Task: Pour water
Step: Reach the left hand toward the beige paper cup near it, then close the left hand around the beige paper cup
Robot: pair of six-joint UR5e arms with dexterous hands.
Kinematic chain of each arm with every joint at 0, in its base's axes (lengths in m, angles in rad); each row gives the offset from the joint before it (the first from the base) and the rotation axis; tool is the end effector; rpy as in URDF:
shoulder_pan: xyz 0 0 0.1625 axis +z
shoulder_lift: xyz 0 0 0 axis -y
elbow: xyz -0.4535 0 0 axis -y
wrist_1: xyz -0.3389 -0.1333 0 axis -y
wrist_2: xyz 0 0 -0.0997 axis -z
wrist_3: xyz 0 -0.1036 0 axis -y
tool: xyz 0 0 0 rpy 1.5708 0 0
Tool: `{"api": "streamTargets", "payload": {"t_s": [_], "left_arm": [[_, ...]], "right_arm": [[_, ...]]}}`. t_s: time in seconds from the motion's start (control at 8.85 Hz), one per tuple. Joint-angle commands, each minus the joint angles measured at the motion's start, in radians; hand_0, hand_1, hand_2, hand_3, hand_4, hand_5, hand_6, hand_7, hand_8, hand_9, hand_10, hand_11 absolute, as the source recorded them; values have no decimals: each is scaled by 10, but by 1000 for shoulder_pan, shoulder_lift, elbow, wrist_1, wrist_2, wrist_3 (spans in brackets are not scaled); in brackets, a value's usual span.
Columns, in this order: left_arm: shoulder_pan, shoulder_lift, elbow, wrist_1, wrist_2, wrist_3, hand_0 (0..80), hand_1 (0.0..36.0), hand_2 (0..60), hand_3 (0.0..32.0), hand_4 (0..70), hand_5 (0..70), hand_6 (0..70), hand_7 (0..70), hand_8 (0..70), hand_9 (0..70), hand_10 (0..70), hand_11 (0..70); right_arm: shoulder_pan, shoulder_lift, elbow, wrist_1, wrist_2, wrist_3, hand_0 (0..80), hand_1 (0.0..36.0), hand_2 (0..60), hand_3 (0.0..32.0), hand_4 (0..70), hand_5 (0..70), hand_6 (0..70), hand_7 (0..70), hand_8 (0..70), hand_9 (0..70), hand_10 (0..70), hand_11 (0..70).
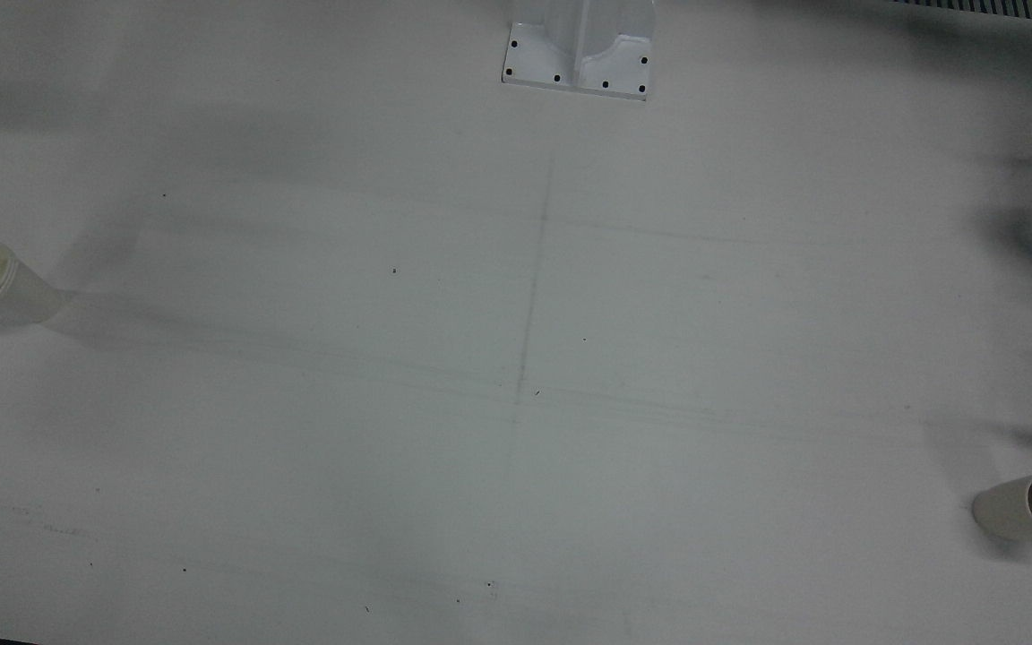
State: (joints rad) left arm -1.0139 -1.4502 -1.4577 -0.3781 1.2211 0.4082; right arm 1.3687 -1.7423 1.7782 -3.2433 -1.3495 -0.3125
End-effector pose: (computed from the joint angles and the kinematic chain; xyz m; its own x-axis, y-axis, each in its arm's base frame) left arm 0.0606 -0.4167 0.7758 -0.9267 -0.1431 -0.3476 0.3179 0.1950 -0.9279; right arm 0.0815 -0.3797 0.7033 -0.9472 0.0020 0.3205 -0.3199 -0.0671 -0.9451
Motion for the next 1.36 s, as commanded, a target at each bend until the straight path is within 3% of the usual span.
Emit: {"api": "streamTargets", "payload": {"t_s": [0.0,0.34,0.56,0.79,1.24], "left_arm": [[35,-125,121,-8,-2,6,537,105,0,0,155,52,12,30,0,0,29,61],[35,-142,158,-106,-5,102,543,109,0,0,156,46,7,16,0,0,23,53],[35,-180,287,-201,-6,126,542,110,0,0,154,54,8,20,0,0,23,53],[35,-200,350,-235,-6,142,539,109,0,0,154,56,9,23,0,0,25,56],[37,-225,379,-239,2,136,533,100,0,0,150,44,12,28,0,0,23,51]], "right_arm": [[7,0,3,0,0,1,438,119,100,0,0,0,0,0,0,0,0,0],[15,6,9,-3,-2,-2,446,124,109,0,0,0,0,0,0,0,0,0],[18,7,10,-4,-2,-2,449,125,114,0,5,0,0,0,0,0,0,0],[23,9,18,-6,-5,-2,452,127,119,0,12,0,0,0,0,0,0,0],[30,9,44,-7,-8,-4,457,131,121,0,23,0,0,0,0,2,0,0]]}}
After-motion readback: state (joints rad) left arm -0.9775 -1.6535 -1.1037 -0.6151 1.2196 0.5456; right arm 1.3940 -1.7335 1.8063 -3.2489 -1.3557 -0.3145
